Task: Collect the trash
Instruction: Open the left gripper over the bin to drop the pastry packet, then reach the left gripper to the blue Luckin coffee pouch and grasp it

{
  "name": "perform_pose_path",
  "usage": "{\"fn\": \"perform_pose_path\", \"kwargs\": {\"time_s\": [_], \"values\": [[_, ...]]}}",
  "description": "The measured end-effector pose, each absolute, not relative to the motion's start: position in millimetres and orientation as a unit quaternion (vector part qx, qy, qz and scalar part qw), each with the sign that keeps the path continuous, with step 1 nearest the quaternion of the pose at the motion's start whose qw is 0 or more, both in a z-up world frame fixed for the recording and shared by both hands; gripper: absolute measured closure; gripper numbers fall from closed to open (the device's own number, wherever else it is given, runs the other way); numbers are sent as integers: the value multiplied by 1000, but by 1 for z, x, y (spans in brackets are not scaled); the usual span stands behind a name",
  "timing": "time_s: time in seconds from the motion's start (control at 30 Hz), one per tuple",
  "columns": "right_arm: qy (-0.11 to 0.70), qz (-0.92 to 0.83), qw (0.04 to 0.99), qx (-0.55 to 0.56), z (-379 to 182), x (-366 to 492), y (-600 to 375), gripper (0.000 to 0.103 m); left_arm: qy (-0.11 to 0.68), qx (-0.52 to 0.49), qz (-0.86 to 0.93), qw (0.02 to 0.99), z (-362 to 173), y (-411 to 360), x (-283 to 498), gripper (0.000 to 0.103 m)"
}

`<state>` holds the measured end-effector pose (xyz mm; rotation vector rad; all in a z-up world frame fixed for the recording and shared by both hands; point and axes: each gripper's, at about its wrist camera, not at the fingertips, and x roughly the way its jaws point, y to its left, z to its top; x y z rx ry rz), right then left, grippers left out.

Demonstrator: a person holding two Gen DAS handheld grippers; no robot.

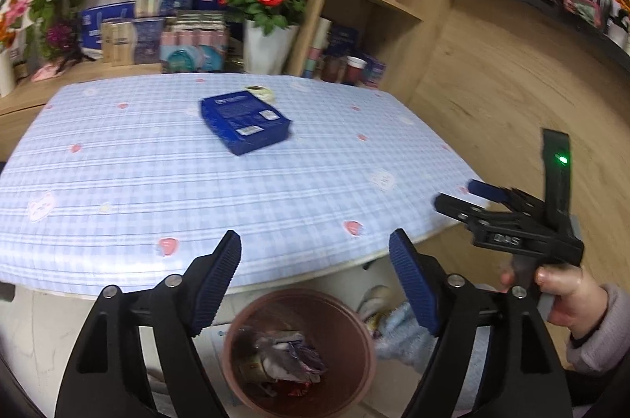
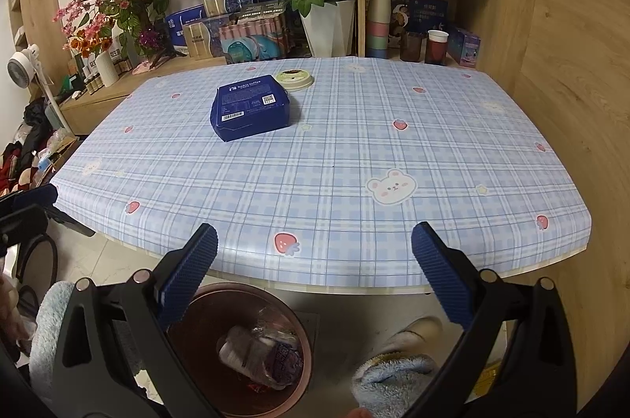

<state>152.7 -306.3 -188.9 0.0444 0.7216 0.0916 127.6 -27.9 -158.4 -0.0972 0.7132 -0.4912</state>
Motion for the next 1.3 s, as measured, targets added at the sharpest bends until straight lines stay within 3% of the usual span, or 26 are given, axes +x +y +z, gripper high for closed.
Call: {"fn": "perform_pose_path", "kwargs": {"time_s": [0.17,0.57,1.03,1.3], "values": [[350,47,936,20,-190,153,-306,6,341,-64,-197,917,-158,-10,137,16],[369,40,928,14,-199,168,-307,6,356,-80,-187,912,-159,6,167,16],[400,35,915,29,-217,235,-326,6,401,-108,-183,891,-187,13,265,17],[420,22,907,4,-245,301,-329,6,429,-157,-198,867,-217,-2,364,29]]}}
